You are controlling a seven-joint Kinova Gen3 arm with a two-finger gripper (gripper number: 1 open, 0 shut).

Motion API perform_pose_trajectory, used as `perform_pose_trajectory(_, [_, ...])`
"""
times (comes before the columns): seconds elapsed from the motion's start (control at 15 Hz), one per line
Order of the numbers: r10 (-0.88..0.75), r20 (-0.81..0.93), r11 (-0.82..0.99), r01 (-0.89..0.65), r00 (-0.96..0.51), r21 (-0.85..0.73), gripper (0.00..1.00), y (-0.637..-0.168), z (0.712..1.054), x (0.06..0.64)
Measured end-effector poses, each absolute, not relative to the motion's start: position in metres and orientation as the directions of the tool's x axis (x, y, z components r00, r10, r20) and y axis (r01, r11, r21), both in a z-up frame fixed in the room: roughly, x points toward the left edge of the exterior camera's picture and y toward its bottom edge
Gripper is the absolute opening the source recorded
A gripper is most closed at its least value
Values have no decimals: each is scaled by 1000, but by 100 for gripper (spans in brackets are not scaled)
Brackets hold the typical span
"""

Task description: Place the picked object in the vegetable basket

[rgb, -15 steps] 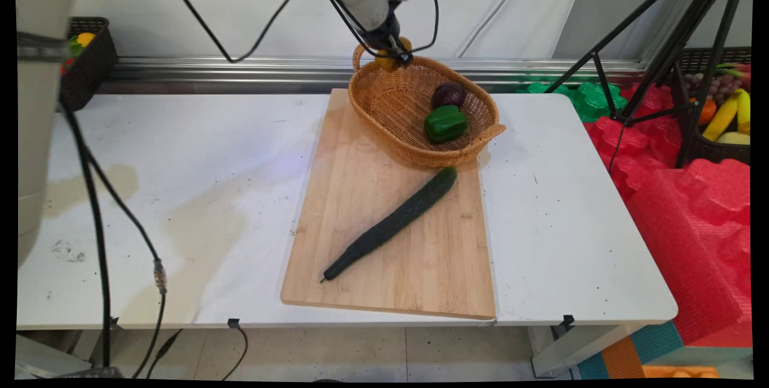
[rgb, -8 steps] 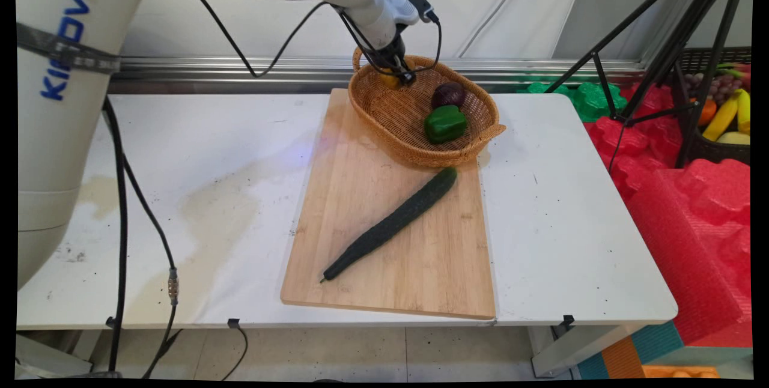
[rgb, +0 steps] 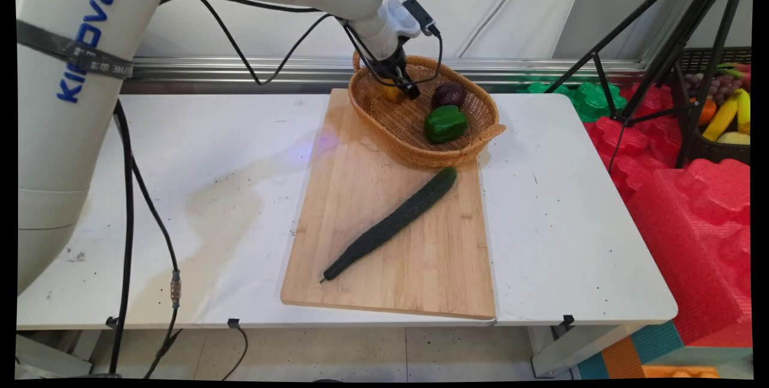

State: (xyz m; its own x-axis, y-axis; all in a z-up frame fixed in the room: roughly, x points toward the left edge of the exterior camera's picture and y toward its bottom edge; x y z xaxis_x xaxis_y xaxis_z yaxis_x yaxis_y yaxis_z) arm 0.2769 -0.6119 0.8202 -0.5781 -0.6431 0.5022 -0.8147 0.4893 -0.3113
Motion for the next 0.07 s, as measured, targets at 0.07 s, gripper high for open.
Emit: perform_pose_trajectory(0.07, [-642, 502, 491, -814, -580, -312, 100, -611, 820, 276])
